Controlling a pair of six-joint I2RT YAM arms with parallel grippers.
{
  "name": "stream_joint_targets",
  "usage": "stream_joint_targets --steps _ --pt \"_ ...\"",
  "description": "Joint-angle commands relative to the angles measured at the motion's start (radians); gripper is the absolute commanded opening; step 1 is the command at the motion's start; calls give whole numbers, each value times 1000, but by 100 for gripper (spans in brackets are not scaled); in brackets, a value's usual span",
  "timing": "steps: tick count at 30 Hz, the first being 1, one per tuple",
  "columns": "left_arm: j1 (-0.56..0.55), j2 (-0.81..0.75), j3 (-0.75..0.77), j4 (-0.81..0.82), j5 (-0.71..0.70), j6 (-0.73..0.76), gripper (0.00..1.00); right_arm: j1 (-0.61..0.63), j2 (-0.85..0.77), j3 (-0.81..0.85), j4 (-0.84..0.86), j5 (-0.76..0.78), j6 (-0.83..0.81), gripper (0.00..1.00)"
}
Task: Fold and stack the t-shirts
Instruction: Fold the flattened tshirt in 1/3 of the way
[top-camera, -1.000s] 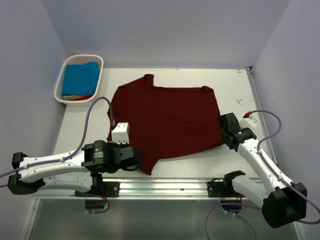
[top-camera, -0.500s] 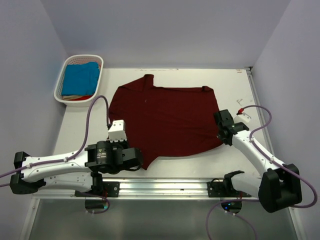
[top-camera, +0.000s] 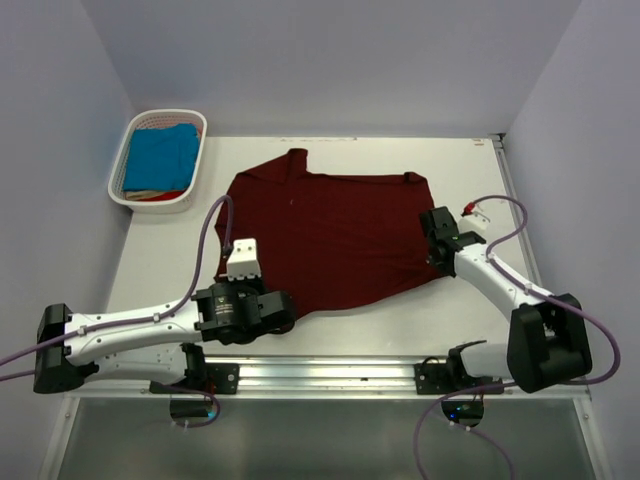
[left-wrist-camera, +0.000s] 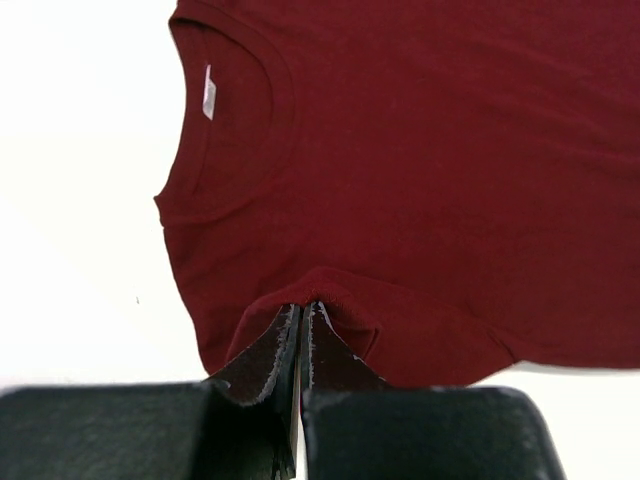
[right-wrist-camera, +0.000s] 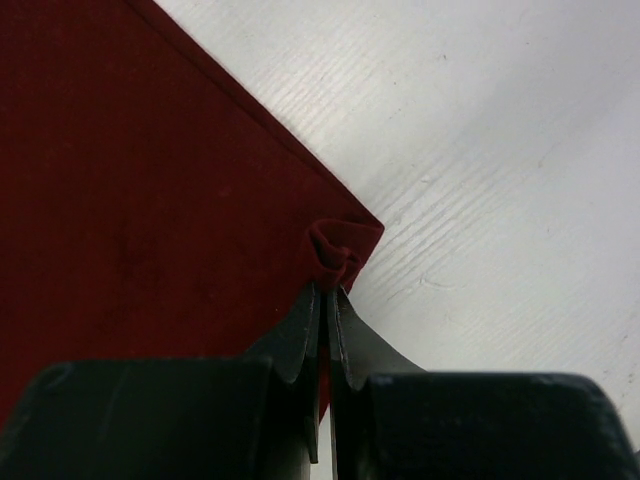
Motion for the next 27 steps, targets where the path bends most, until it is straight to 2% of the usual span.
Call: stream_joint_targets --steps 1,9,19,27 --pt "48 -7 -45 167 -92 130 0 -4 21 47 53 39 -33 0" --pt "140 -24 -75 372 -131 382 0 -5 47 73 75 77 -67 0" --pt "229 -15 -118 550 -121 558 0 -16 107 110 95 80 -89 0" --pt "310 -7 -162 766 -79 753 0 -14 124 109 105 86 -87 0"
